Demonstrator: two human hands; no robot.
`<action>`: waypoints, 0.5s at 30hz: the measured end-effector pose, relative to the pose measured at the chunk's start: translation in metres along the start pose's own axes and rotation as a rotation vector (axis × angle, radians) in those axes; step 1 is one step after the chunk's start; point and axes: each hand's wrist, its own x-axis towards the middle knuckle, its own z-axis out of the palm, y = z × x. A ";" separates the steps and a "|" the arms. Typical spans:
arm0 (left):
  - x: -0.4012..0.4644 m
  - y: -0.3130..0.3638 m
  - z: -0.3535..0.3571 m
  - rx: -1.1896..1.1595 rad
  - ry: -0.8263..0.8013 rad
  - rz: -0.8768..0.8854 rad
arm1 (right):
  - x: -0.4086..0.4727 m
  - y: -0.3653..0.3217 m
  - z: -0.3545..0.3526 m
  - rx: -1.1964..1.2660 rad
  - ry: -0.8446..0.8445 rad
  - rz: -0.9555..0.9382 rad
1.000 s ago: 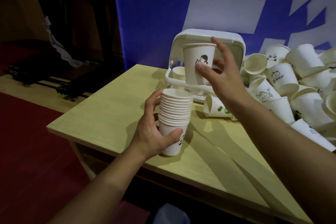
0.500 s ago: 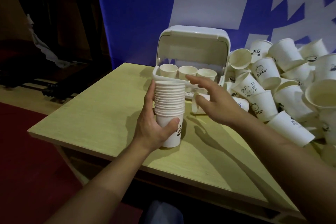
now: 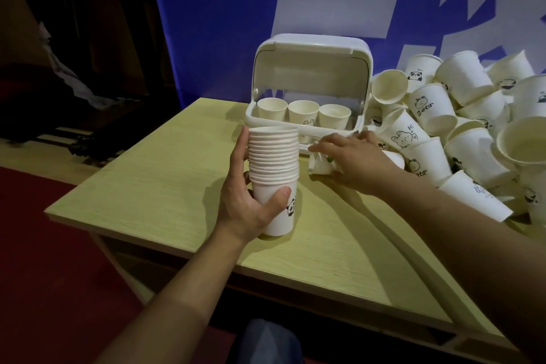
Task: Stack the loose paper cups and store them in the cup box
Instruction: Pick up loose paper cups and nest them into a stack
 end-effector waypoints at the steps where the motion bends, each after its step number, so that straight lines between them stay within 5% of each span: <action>1: 0.000 0.000 0.000 -0.003 -0.002 -0.003 | 0.000 0.000 0.002 0.034 0.014 0.002; 8: 0.000 0.001 -0.001 -0.019 -0.032 0.000 | 0.005 -0.009 -0.037 1.081 0.525 0.251; 15: -0.001 0.003 -0.001 -0.011 -0.093 -0.011 | 0.010 -0.052 -0.081 1.232 0.553 0.205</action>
